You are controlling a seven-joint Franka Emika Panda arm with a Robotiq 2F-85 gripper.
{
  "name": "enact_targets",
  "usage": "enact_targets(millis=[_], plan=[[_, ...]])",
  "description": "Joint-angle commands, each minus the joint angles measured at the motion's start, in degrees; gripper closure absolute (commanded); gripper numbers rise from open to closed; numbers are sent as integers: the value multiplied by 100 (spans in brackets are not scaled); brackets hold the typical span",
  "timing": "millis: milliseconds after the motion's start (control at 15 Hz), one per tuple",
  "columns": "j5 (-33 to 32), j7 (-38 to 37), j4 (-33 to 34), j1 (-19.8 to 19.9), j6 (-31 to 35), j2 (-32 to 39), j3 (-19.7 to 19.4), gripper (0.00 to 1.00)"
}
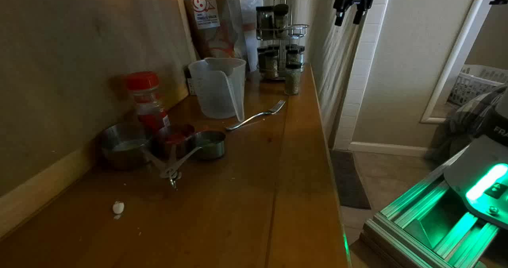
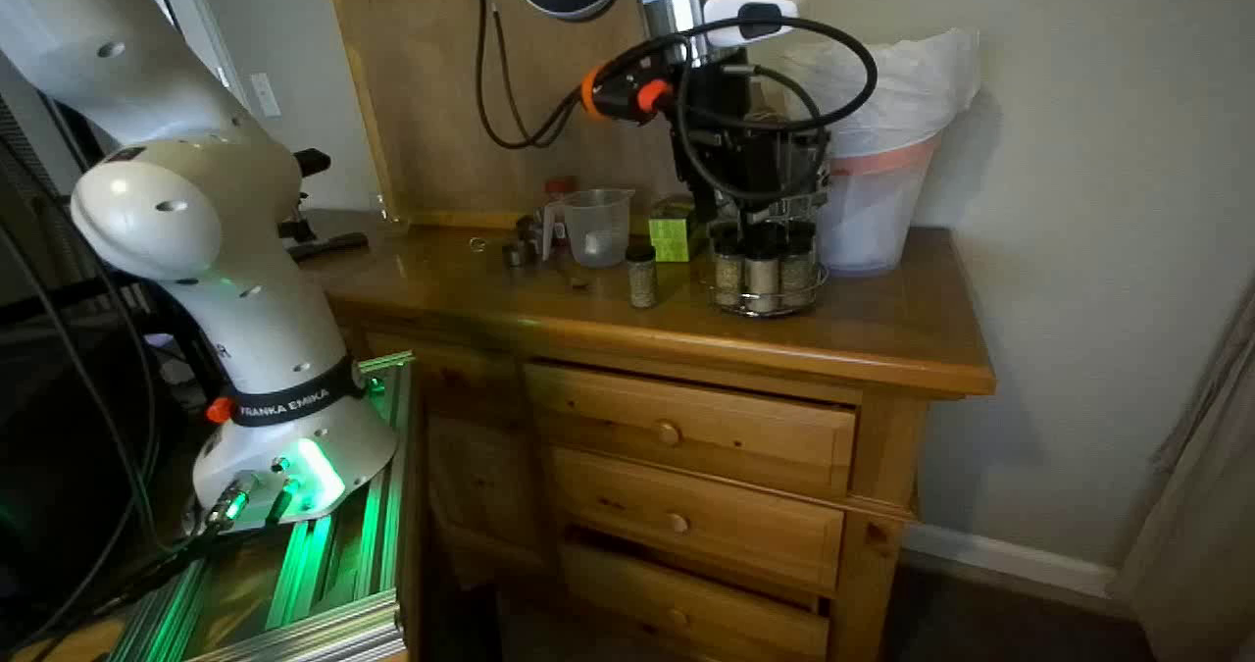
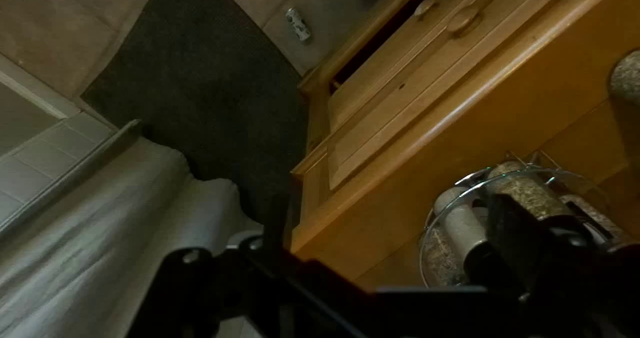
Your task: Put the bottle into the jar
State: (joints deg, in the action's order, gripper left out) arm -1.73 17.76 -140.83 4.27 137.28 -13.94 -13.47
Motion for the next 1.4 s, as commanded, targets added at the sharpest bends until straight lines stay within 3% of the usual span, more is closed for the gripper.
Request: enact_targets(millis=[0,200,533,600,1067,1333], plan=[[31,18,6,93,-12,3,95,0],[-1018,-254,136,426,-369,-29,219,0],[-2711,214,477,865,-921,-152,148,0],[-2231,19,334,732,-696,-76,122,0],[-2551,158,445,832,-792,-116,109,0],[-1422,275,475,333,-1111,-325,316,0]])
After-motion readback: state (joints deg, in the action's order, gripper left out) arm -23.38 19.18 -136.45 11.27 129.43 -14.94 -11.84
